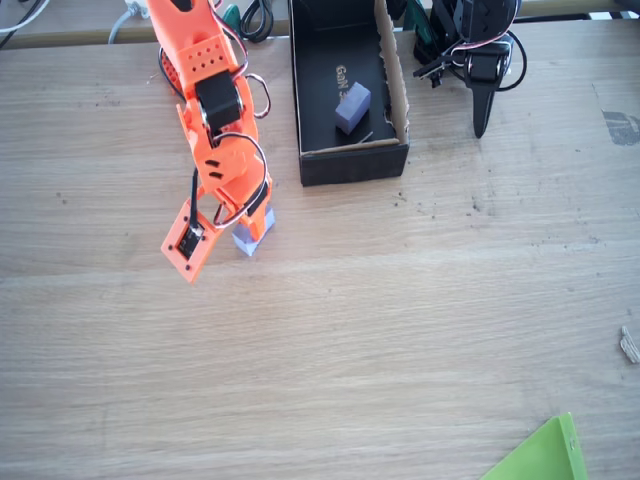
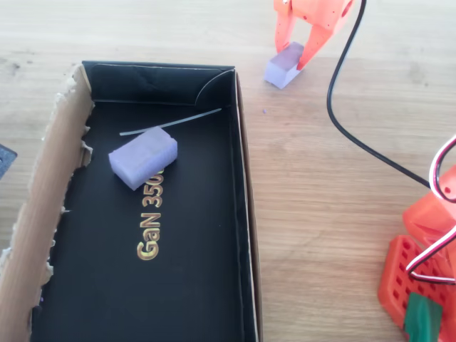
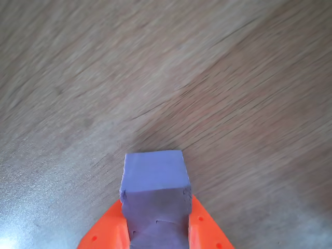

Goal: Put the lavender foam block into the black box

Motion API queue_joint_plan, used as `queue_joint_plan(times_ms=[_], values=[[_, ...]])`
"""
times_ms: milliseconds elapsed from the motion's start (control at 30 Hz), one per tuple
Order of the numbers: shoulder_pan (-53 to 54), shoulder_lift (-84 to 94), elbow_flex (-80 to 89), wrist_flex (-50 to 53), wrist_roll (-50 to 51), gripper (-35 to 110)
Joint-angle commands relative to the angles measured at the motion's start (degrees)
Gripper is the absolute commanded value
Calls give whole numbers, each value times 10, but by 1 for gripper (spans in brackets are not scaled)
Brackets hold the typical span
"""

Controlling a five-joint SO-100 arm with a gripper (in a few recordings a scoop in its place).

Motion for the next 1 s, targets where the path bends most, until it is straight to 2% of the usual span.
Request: queue_joint_plan(times_ms=[0, 133, 467, 733, 967], values=[[9, 18, -4, 6, 14, 0], [8, 42, -1, 20, -4, 0], [-35, 258, 7, 189, -15, 0], [-78, 273, 5, 161, -52, 0], [-201, 287, 9, 113, -103, 0]])
